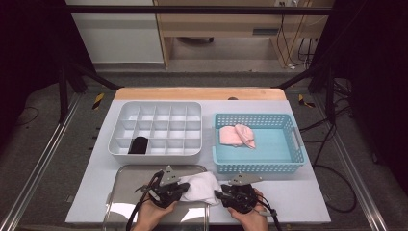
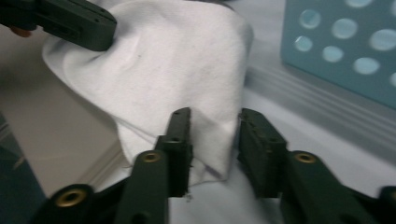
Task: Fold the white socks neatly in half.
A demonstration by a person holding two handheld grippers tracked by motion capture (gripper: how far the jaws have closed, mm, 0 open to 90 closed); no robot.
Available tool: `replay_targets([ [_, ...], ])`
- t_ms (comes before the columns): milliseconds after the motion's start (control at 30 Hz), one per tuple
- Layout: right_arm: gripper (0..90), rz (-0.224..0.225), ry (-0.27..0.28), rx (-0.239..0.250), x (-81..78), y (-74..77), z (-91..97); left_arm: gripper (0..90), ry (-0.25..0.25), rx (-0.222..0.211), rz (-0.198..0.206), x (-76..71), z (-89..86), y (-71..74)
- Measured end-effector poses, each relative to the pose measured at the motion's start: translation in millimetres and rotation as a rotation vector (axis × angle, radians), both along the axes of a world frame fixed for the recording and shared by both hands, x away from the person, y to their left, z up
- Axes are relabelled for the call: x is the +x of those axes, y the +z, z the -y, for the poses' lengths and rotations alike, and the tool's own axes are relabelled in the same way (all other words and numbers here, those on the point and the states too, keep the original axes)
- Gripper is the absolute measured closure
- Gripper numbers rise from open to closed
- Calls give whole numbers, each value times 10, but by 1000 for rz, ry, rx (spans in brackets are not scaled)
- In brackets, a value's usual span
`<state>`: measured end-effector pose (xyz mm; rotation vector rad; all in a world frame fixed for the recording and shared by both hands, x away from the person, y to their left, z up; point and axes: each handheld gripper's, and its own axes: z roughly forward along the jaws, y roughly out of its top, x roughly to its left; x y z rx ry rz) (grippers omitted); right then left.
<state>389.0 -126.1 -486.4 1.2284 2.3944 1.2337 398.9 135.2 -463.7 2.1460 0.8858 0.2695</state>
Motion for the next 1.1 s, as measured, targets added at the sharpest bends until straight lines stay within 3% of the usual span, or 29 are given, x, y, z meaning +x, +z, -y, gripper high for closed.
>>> replay_targets([
  [133, 798, -42, 12, 27, -1, 7, -11, 854, 4, -13, 10, -13, 18, 47],
  [267, 838, -48, 20, 28, 5, 32, 2, 855, -7, -32, 25, -28, 87, 98],
  [433, 849, -22, 29, 20, -6, 106, 4, 859, -43, -12, 11, -21, 258, 61],
  [733, 854, 37, 71, 78, -76, 336, -25, 852, -47, 28, -11, 16, 330, -2],
  [900, 853, 41, 88, 86, -91, 373, -66, 835, -29, -28, 4, -6, 233, 98],
  [1100, 850, 45, 74, 82, -73, 365, -49, 858, 41, -68, 48, -59, -126, 241],
])
